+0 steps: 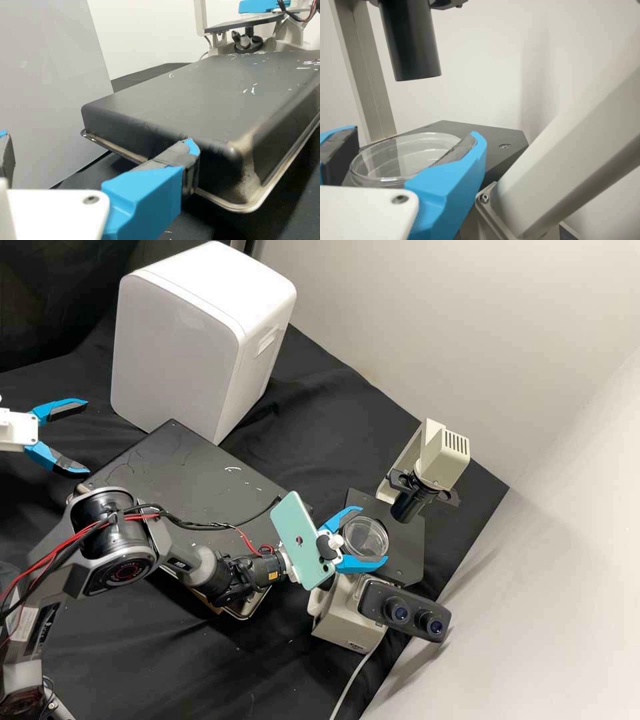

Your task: Place the petri dish on the bench

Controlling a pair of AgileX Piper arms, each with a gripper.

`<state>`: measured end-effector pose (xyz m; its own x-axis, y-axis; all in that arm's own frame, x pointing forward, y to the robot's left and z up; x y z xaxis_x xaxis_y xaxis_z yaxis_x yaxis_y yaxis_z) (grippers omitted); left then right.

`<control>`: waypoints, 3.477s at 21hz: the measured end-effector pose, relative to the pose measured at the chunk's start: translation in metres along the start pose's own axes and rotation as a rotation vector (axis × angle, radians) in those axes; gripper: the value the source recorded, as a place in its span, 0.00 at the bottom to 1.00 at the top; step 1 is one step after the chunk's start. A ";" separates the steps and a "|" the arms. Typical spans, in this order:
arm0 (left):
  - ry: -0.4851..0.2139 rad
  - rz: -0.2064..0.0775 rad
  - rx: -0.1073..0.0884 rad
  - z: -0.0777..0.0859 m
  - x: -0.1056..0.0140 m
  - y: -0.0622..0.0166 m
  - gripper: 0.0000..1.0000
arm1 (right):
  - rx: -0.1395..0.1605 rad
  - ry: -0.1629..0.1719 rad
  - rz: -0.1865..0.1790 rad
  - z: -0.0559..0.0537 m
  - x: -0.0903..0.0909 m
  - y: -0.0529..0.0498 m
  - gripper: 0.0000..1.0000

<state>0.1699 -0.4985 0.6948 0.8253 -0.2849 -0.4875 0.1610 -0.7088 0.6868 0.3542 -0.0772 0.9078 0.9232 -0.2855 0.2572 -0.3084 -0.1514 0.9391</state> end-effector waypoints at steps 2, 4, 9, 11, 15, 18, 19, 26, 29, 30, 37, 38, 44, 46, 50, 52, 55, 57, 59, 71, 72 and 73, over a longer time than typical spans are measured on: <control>0.000 0.000 0.000 0.000 0.000 0.0000 1.00 | 0.000 -0.001 -0.001 0.000 0.000 0.000 1.00; 0.000 0.000 0.000 0.000 0.000 0.0000 1.00 | 0.000 -0.005 -0.003 0.000 -0.001 0.000 1.00; 0.000 0.000 0.000 0.000 0.000 0.0000 1.00 | 0.000 -0.005 -0.003 0.000 -0.002 0.000 1.00; 0.000 0.000 0.000 0.000 0.000 0.0000 1.00 | 0.000 -0.005 -0.003 0.000 -0.002 0.000 1.00; 0.000 0.000 0.000 0.000 0.000 0.0000 1.00 | 0.000 -0.005 -0.003 0.000 -0.002 0.000 1.00; 0.000 0.000 0.000 0.000 0.000 0.0000 1.00 | -0.001 -0.005 -0.003 0.001 -0.002 0.001 1.00; 0.000 0.000 0.000 0.000 0.000 0.0000 1.00 | -0.001 -0.004 0.002 0.000 -0.001 0.002 1.00; 0.000 0.000 0.000 0.000 0.000 0.0000 1.00 | -0.036 0.001 -0.005 0.002 0.004 0.001 1.00; 0.001 -0.006 0.001 0.000 0.000 -0.0013 1.00 | -0.051 0.004 -0.006 0.003 0.008 0.000 1.00; 0.001 -0.011 0.001 0.000 0.001 -0.0021 1.00 | -0.056 0.004 -0.005 0.004 0.009 0.000 1.00; 0.001 -0.013 0.001 0.000 0.001 -0.0026 1.00 | -0.104 -0.007 -0.024 0.002 0.012 -0.003 1.00; 0.001 -0.013 0.001 0.000 0.001 -0.0026 1.00 | -0.108 -0.007 -0.024 0.002 0.012 -0.003 1.00; 0.001 -0.013 0.001 0.000 0.001 -0.0026 1.00 | -0.119 -0.018 -0.034 0.005 0.013 -0.005 0.00; 0.001 -0.013 0.001 0.000 0.001 -0.0026 1.00 | -0.123 -0.015 -0.038 0.005 0.013 -0.006 0.00; 0.001 -0.013 0.001 0.000 0.001 -0.0026 1.00 | -0.116 -0.015 -0.038 0.005 0.013 -0.006 0.00; 0.001 -0.013 0.001 0.000 0.001 -0.0026 1.00 | -0.116 -0.015 -0.038 0.005 0.013 -0.006 0.00; 0.001 -0.013 0.001 0.000 0.001 -0.0026 1.00 | -0.116 -0.015 -0.038 0.005 0.013 -0.006 0.00; 0.001 -0.013 0.001 0.000 0.001 -0.0026 1.00 | -0.116 -0.015 -0.038 0.005 0.013 -0.006 0.00; 0.001 -0.013 0.001 0.000 0.001 -0.0026 1.00 | -0.116 -0.015 -0.038 0.005 0.013 -0.006 0.00; 0.001 -0.013 0.001 0.000 0.001 -0.0026 1.00 | -0.089 -0.011 -0.034 0.004 0.014 -0.005 0.00; 0.001 -0.013 0.001 0.000 0.001 -0.0026 1.00 | -0.084 -0.011 -0.034 0.004 0.014 -0.005 0.00; 0.001 -0.013 0.001 0.000 0.001 -0.0026 1.00 | -0.078 -0.009 -0.033 0.004 0.014 -0.005 0.00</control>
<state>0.1702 -0.4968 0.6928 0.8238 -0.2751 -0.4956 0.1708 -0.7132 0.6799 0.3680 -0.0838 0.9061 0.9303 -0.2904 0.2241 -0.2589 -0.0868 0.9620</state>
